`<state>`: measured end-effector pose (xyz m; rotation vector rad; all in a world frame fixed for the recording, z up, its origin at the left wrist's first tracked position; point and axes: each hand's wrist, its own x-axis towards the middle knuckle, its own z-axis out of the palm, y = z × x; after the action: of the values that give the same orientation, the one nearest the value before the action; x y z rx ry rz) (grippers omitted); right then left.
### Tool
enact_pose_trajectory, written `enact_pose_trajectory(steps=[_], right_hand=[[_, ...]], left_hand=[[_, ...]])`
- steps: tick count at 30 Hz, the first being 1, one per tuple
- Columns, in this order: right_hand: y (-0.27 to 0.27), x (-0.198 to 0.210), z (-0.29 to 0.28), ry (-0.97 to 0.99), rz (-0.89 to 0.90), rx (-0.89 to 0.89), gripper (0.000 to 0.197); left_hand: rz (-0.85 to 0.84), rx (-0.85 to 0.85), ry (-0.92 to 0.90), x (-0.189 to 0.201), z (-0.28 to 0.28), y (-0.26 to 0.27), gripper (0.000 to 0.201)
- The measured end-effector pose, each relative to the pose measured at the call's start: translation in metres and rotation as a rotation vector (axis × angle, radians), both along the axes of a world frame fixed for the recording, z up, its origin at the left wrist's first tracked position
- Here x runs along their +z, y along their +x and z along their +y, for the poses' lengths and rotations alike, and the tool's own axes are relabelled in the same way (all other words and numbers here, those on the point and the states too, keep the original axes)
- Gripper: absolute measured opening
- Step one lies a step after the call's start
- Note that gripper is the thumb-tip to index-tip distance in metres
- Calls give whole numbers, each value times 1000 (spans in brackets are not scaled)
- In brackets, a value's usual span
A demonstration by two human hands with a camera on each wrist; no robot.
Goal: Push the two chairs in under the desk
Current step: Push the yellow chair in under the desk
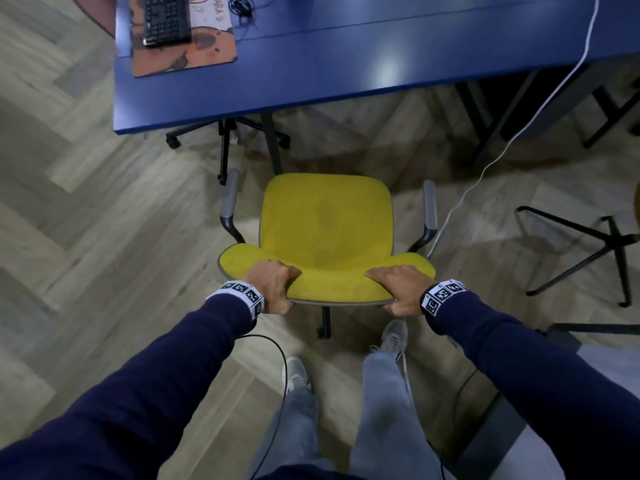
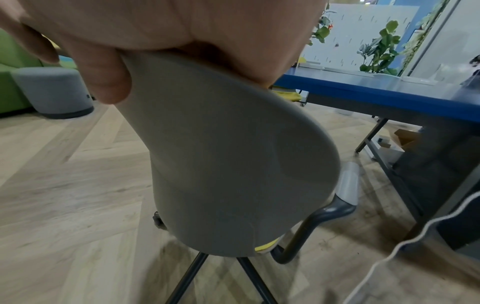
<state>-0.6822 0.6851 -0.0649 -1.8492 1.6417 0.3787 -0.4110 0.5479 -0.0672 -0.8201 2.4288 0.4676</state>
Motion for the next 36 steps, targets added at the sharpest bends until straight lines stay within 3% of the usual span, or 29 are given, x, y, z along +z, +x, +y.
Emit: enact_pose_trajectory(steps=[9, 17, 19, 21, 25, 36], right_hand=[[-120, -1, -2, 8, 5, 53, 82], [-210, 6, -36, -53, 52, 8, 78], [-227, 7, -49, -67, 65, -7, 76], [-239, 8, -63, -80, 84, -12, 73], [-256, 3, -92, -94, 128, -1, 65], [-293, 4, -186, -133, 159, -1, 56]], left_hand=[[26, 48, 4, 1, 17, -108, 30], [54, 130, -28, 6, -8, -207, 41], [86, 165, -37, 2, -18, -224, 54], [132, 202, -51, 2, -28, -237, 68], [103, 222, -71, 5, -54, -259, 72], [65, 185, -123, 19, -143, -299, 56]])
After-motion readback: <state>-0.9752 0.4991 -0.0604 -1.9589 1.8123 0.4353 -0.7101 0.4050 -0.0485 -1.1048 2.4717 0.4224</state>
